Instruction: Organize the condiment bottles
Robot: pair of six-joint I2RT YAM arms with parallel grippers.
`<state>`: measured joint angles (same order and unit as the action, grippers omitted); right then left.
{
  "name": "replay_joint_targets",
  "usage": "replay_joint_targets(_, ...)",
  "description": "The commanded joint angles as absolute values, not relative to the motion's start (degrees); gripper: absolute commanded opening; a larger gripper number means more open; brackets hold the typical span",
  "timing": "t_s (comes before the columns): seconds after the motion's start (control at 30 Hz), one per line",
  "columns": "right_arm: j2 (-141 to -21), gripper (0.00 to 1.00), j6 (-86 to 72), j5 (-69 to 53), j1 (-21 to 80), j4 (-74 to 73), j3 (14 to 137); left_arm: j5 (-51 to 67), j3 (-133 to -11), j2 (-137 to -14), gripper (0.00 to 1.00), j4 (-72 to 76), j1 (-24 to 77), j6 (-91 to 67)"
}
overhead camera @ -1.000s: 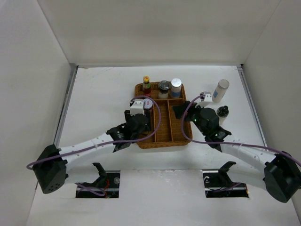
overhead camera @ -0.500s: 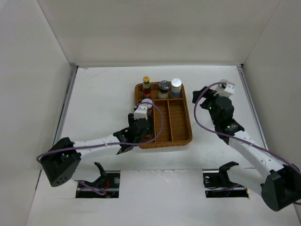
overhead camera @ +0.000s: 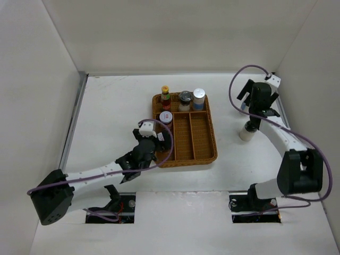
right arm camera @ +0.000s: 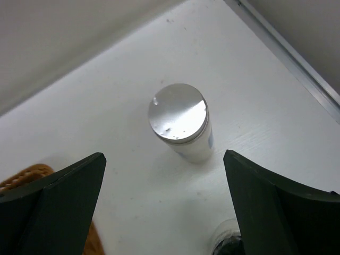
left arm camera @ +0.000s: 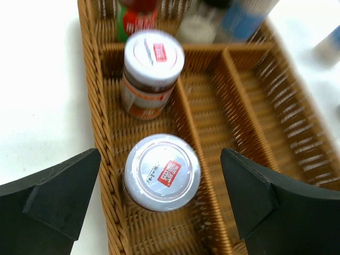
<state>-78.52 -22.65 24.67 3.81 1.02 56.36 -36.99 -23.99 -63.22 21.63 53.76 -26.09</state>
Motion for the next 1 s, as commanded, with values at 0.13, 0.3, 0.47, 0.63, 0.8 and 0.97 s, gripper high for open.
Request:
replay_joint_targets(0.13, -86.65, 1.0, -18.99, 24.08, 2.42, -1.49, 65.73, -38.58, -16.62, -53.8, 1.0, 38.84, 50.41, -25.49)
replay_joint_targets(0.3, -91.83, 1.0, -18.28, 24.17, 1.01, -3.24, 70.65, -40.25, -14.77, -53.35, 1.0, 41.22, 50.67, -25.84)
replay_joint_targets(0.47, -98.25, 1.0, -17.58, 24.35, 0.22, -7.02, 75.75, -42.62, -12.93, -52.39, 1.0, 42.97, 50.76, -26.89)
replay_joint_targets(0.63, -101.33, 1.0, -17.93, 24.35, 0.48, -8.79, 77.78, -44.82, -11.34, -50.8, 1.0, 43.24, 50.32, -28.21)
replay_joint_targets(0.8, -100.55, 0.63, -18.9, 26.53, 0.48, -6.95, 77.96, -45.09, -10.64, -50.97, 1.0, 43.5, 50.14, -28.56)
replay_joint_targets(0.97, -91.52, 0.51, -18.28, 29.62, 2.85, -0.19, 74.8, -46.31, -9.76, -51.15, 1.0, 44.74, 49.26, -28.74)
